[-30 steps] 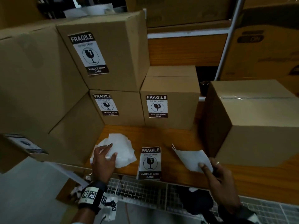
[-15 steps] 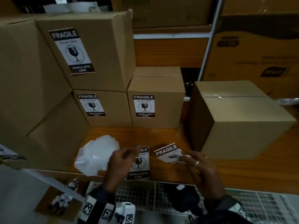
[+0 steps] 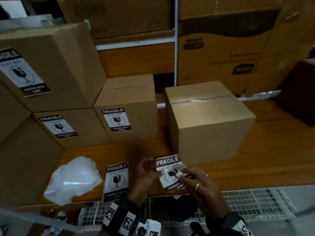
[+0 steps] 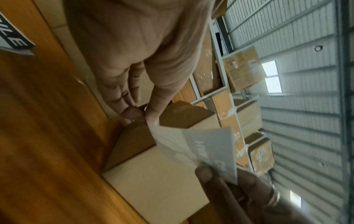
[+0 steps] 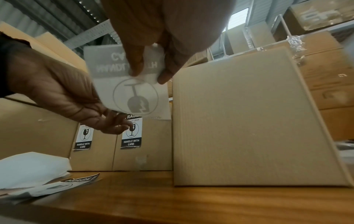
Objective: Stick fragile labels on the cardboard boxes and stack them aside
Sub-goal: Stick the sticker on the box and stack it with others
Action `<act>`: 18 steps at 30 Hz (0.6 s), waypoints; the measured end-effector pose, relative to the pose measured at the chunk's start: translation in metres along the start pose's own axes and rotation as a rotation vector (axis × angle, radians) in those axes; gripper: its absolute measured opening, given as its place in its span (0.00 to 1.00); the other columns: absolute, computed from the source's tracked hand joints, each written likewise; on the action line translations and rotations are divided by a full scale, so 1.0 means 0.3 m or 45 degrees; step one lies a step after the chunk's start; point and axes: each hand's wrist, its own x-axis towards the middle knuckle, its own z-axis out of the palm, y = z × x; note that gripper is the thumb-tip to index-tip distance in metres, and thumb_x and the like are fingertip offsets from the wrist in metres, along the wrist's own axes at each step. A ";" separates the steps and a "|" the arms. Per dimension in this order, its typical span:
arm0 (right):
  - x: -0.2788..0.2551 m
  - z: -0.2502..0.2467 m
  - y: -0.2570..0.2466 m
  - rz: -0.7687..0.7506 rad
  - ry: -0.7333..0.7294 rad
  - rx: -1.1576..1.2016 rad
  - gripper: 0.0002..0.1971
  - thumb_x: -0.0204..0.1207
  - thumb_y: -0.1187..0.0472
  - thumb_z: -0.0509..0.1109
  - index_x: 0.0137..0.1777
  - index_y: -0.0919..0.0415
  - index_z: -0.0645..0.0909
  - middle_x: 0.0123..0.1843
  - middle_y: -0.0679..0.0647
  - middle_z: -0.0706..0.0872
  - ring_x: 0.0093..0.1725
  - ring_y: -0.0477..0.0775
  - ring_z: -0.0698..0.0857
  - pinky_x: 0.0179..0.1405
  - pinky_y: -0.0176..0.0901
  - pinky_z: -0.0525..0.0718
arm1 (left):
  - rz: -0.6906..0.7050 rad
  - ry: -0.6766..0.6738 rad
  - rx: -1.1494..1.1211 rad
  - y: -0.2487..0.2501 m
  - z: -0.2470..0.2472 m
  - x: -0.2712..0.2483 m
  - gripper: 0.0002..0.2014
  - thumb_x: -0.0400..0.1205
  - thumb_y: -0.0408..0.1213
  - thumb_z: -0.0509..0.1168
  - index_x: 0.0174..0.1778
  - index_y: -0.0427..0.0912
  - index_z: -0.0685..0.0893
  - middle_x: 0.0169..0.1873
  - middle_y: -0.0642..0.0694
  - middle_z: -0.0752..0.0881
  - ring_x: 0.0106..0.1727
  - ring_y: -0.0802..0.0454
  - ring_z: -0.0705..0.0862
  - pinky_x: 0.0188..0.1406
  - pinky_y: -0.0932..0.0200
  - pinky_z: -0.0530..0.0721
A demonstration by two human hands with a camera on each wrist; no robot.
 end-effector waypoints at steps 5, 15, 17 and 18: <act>-0.069 -0.104 0.035 0.241 -0.548 0.062 0.45 0.70 0.40 0.75 0.85 0.26 0.56 0.92 0.41 0.42 0.90 0.47 0.48 0.83 0.63 0.65 | 0.253 0.012 0.160 0.006 0.087 -0.051 0.28 0.74 0.22 0.78 0.65 0.49 0.80 0.53 0.47 0.89 0.47 0.57 0.91 0.41 0.62 0.90; 0.014 -0.218 0.100 0.863 0.175 0.807 0.08 0.72 0.58 0.80 0.50 0.50 0.93 0.50 0.53 0.94 0.52 0.55 0.93 0.50 0.54 0.92 | 0.420 -0.096 0.145 0.004 0.189 -0.135 0.27 0.73 0.24 0.79 0.63 0.52 0.82 0.53 0.53 0.91 0.54 0.52 0.92 0.52 0.50 0.92; 0.067 -0.243 0.134 0.818 0.230 0.833 0.03 0.75 0.64 0.78 0.45 0.59 0.94 0.45 0.56 0.95 0.48 0.56 0.94 0.48 0.57 0.92 | 0.424 -0.038 0.110 0.028 0.200 -0.120 0.26 0.73 0.25 0.79 0.62 0.52 0.82 0.56 0.54 0.90 0.54 0.52 0.92 0.54 0.46 0.92; 0.090 -0.255 0.152 0.799 0.249 0.839 0.03 0.76 0.64 0.78 0.46 0.61 0.93 0.46 0.56 0.95 0.49 0.56 0.94 0.49 0.59 0.92 | 0.430 0.019 0.111 0.041 0.200 -0.110 0.27 0.72 0.25 0.80 0.62 0.53 0.82 0.58 0.55 0.89 0.54 0.52 0.92 0.54 0.47 0.92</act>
